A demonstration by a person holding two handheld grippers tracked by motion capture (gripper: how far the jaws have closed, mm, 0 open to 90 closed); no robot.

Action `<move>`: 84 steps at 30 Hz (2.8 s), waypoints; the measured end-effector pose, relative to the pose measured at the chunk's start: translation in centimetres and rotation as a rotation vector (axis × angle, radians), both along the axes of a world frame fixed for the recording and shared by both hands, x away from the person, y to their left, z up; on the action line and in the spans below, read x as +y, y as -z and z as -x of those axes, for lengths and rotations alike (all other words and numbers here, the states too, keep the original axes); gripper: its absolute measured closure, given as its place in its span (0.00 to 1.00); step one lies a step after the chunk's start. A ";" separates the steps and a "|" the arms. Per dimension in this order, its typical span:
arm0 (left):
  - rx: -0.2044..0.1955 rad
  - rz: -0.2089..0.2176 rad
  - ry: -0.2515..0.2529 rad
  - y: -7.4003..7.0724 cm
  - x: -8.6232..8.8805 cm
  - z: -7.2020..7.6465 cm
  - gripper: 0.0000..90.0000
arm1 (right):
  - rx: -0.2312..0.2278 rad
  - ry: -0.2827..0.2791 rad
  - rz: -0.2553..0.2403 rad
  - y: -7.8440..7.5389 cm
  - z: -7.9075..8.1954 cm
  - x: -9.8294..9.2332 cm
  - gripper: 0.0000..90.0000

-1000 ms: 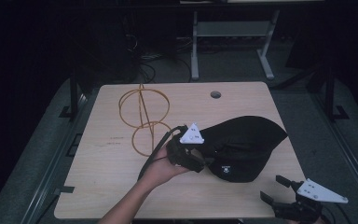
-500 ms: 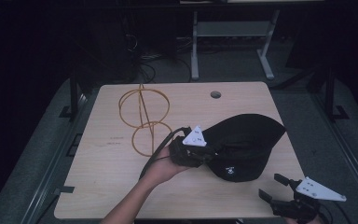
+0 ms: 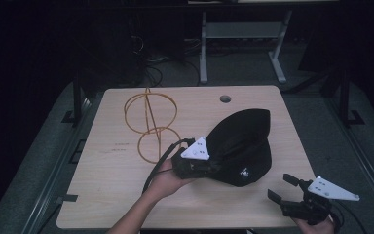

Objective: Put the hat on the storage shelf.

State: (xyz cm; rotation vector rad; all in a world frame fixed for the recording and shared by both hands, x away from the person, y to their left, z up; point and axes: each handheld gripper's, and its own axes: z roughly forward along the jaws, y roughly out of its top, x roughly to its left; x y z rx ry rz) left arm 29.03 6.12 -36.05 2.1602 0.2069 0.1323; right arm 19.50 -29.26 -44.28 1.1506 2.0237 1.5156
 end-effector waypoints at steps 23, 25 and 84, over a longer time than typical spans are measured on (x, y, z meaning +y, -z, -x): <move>0.027 0.114 0.007 -0.3 3.3 0.8 0.96 | 0.052 -0.068 -0.084 -0.9 -6.0 2.8 0.20; 0.030 0.116 0.003 -0.1 3.4 0.9 0.96 | 0.067 -0.075 -0.103 -0.6 -6.4 2.9 0.24; -0.019 0.087 -0.241 3.3 12.0 3.7 0.54 | -0.142 -0.177 -0.006 -9.4 -5.5 5.0 0.99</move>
